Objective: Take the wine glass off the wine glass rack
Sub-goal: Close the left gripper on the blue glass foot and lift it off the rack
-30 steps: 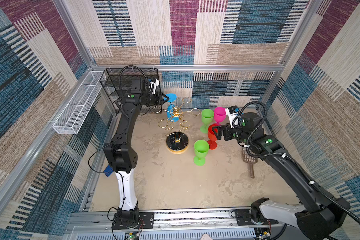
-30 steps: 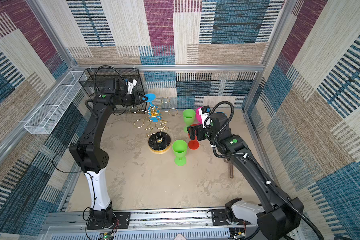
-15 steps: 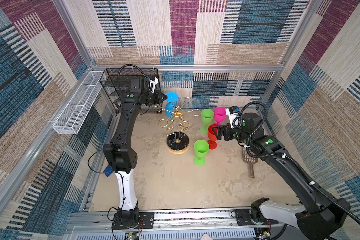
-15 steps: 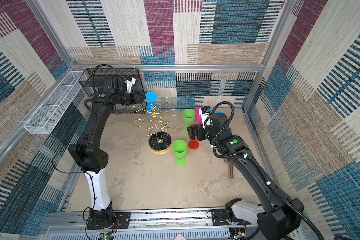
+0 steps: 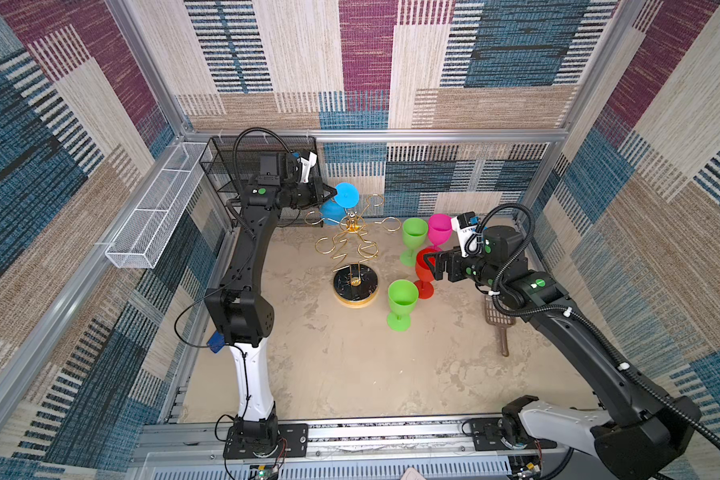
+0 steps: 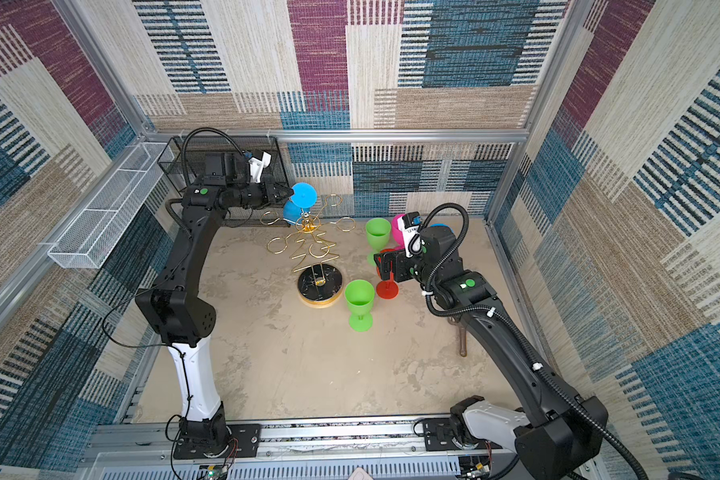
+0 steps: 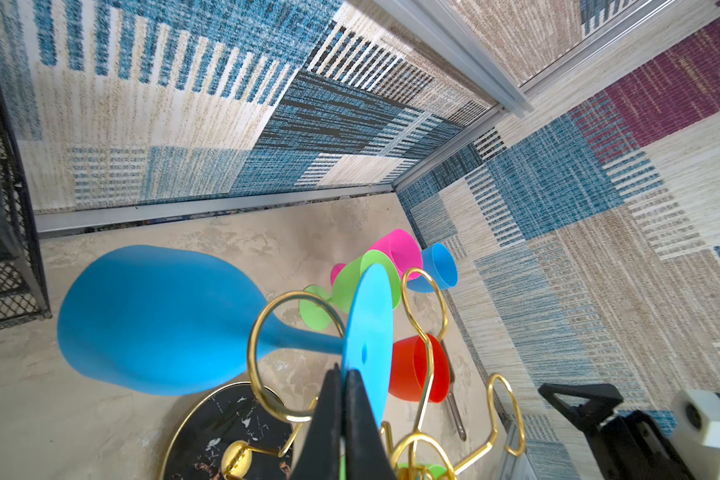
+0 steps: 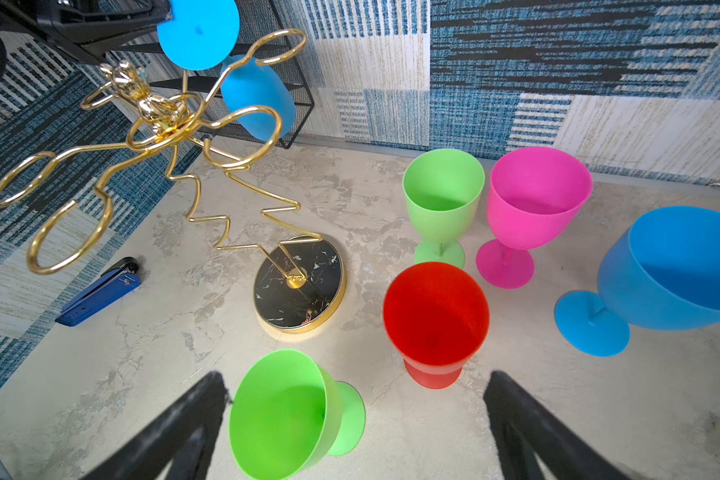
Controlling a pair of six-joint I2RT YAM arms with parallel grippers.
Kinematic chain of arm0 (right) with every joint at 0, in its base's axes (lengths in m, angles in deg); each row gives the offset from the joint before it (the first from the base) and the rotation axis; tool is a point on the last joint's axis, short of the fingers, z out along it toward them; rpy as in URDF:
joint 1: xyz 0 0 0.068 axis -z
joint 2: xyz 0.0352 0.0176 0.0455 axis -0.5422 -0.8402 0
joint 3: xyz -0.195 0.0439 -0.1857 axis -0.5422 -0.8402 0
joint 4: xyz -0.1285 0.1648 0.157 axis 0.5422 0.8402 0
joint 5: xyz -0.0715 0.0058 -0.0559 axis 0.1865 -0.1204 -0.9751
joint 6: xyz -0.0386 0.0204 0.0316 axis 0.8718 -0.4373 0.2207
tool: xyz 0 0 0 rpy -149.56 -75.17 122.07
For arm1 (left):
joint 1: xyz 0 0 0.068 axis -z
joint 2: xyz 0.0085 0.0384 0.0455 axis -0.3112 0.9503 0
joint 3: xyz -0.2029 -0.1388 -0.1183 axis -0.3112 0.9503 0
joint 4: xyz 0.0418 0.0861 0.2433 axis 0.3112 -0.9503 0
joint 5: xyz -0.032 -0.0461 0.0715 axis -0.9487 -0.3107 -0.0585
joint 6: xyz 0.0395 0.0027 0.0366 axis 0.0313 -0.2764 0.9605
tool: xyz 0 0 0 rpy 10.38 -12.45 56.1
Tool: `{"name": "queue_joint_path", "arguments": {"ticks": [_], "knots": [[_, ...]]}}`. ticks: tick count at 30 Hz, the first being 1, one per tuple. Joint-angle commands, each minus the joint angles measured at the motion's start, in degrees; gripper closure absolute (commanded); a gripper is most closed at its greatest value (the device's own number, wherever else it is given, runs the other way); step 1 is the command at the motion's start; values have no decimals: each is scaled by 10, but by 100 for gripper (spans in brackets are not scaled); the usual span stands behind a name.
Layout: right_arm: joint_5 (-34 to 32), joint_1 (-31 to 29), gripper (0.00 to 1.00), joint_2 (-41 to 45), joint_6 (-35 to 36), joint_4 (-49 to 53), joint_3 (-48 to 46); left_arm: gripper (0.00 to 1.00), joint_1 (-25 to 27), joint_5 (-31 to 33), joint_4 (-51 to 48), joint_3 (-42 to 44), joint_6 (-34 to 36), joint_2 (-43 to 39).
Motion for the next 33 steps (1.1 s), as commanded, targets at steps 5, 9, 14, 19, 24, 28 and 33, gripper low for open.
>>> {"name": "queue_joint_path", "arguments": {"ticks": [5,9,14,19,24,28,33], "knots": [[2,-1,1,-2,1,-20,2,100,-12,-45,37,22,-59,-15],[2,-1,1,-5,2,-17,9,100,-18,-69,64,37,-81,-28],[4,-1,1,-11,1,-15,18,100,-26,-96,100,65,-107,-43],[6,0,1,-12,-3,-8,27,100,-33,-122,152,104,-143,-57],[8,-1,1,-13,-6,-3,31,100,-33,-140,168,112,-157,-54],[8,-1,1,-13,-7,-3,33,100,-32,-147,161,113,-154,-52],[5,-1,1,-16,-5,1,37,100,-31,-152,132,101,-135,-48]]}}
